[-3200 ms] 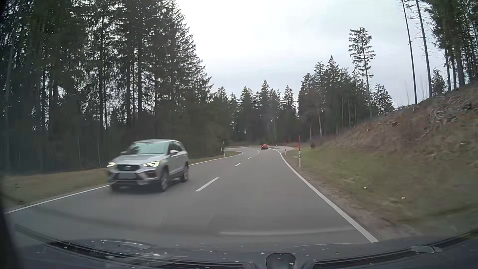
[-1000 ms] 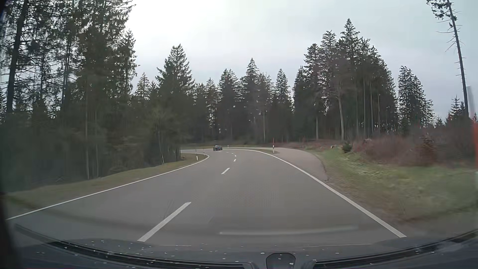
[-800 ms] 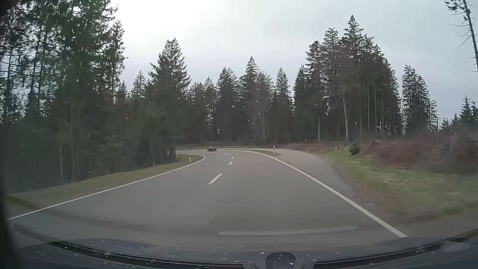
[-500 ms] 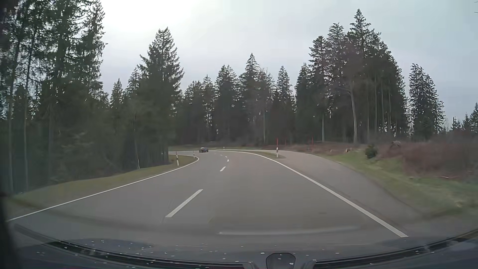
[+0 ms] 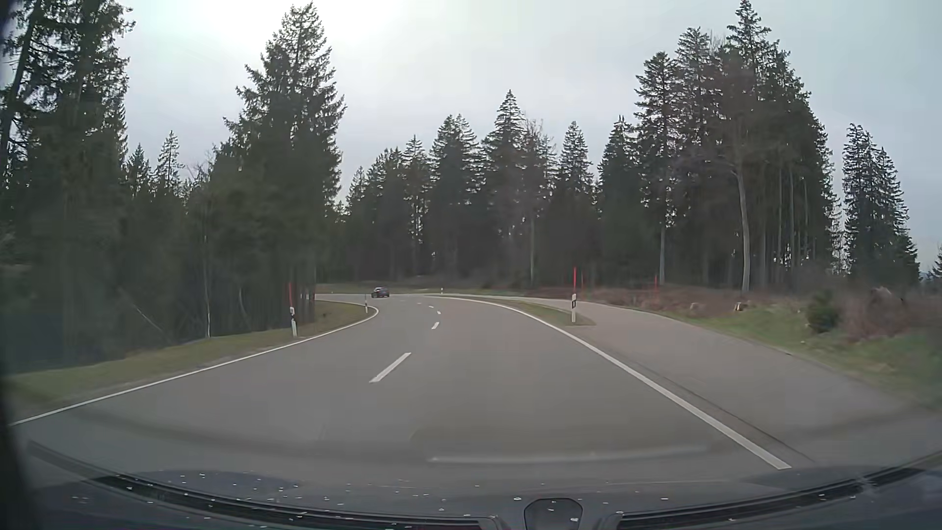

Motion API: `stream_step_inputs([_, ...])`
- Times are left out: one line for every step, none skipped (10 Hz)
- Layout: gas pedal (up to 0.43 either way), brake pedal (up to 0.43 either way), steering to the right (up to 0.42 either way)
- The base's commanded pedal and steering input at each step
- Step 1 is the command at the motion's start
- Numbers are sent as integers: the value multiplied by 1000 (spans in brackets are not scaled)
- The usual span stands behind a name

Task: Follow the waypoints while adhering to traffic rules and regulations

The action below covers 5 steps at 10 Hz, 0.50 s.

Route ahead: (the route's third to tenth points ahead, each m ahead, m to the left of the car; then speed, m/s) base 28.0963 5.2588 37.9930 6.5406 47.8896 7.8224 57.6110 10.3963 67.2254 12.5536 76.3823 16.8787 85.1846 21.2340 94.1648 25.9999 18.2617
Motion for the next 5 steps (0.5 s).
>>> stream_step_inputs([0, 0, -17])
stream_step_inputs([0, 0, -17])
stream_step_inputs([0, 0, -17])
stream_step_inputs([0, 0, -18])
stream_step_inputs([0, 0, -18])
